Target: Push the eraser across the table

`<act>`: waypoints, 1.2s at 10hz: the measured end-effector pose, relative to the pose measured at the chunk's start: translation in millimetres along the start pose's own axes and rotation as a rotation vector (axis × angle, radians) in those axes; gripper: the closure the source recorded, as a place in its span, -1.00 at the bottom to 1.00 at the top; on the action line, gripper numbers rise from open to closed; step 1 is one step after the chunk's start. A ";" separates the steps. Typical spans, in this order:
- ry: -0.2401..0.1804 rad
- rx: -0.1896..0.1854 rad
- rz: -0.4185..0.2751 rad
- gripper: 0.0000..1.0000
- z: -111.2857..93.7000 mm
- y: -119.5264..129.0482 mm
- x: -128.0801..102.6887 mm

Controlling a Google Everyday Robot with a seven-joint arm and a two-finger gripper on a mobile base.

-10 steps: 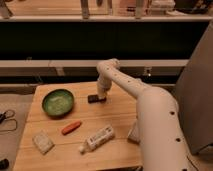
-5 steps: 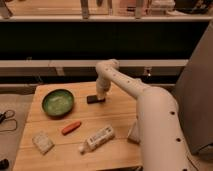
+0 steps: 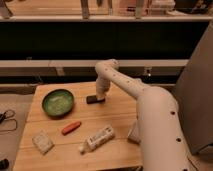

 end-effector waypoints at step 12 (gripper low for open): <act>-0.001 -0.013 -0.035 1.00 2.8 3.4 -17.6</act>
